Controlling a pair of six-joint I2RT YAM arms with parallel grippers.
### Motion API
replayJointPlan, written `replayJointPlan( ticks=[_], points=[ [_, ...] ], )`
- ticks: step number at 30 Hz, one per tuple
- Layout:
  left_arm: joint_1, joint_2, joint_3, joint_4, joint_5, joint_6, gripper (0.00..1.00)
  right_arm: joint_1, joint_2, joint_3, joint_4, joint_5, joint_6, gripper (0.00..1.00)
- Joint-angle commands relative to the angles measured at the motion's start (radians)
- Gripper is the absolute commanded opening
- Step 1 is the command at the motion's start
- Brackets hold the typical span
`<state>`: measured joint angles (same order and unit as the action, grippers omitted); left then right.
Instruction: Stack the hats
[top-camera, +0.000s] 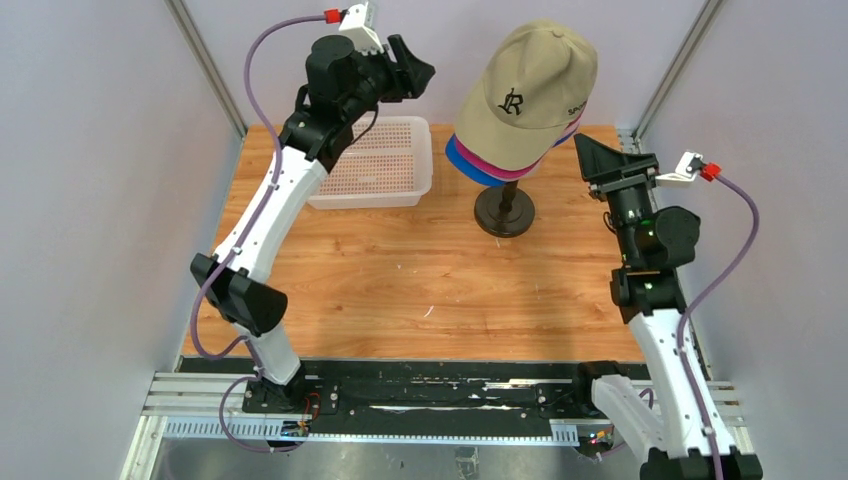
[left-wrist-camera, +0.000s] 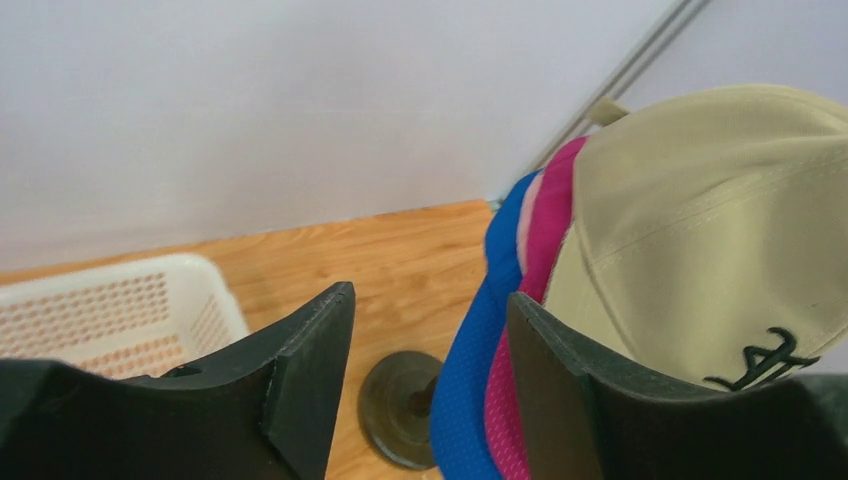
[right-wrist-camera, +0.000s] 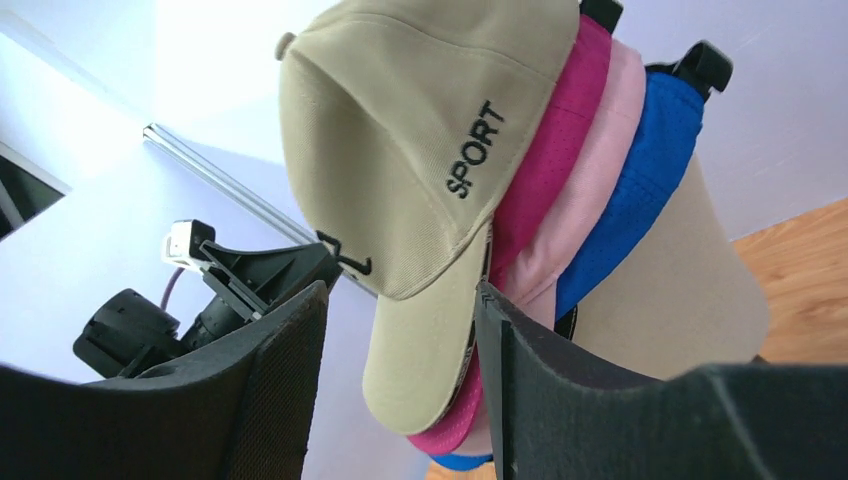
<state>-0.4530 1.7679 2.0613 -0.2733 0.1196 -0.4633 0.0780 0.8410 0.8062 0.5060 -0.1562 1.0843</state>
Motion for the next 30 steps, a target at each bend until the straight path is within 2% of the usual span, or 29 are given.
replayJointPlan(
  ticks=[1, 3, 6, 8, 12, 17, 26, 30],
  points=[
    [0.007, -0.119, -0.104, -0.051, -0.148, -0.005, 0.66, 0.012, -0.111, 0.089, -0.272, 0.086, -0.205, 0.56],
    [0.006, -0.196, -0.196, -0.045, -0.215, -0.029, 0.75, 0.011, -0.135, 0.147, -0.44, 0.131, -0.293, 0.59],
    [0.007, -0.289, -0.345, -0.02, -0.277, -0.031, 0.92, 0.011, -0.149, 0.187, -0.576, 0.197, -0.409, 0.71],
    [0.005, -0.34, -0.415, -0.026, -0.326, -0.015, 0.99, 0.012, -0.15, 0.191, -0.631, 0.234, -0.461, 0.74],
    [0.005, -0.425, -0.525, -0.051, -0.398, 0.009, 0.98, 0.012, -0.129, 0.195, -0.728, 0.309, -0.528, 0.77],
    [0.005, -0.496, -0.629, -0.043, -0.411, 0.028, 0.98, 0.012, -0.079, 0.183, -0.826, 0.472, -0.619, 0.79],
    [0.005, -0.579, -0.819, 0.036, -0.423, 0.016, 0.98, 0.011, -0.054, 0.112, -0.803, 0.559, -0.685, 0.82],
    [0.005, -0.582, -0.836, 0.043, -0.421, 0.021, 0.98, 0.011, -0.044, 0.109, -0.788, 0.579, -0.708, 0.82]
  ],
)
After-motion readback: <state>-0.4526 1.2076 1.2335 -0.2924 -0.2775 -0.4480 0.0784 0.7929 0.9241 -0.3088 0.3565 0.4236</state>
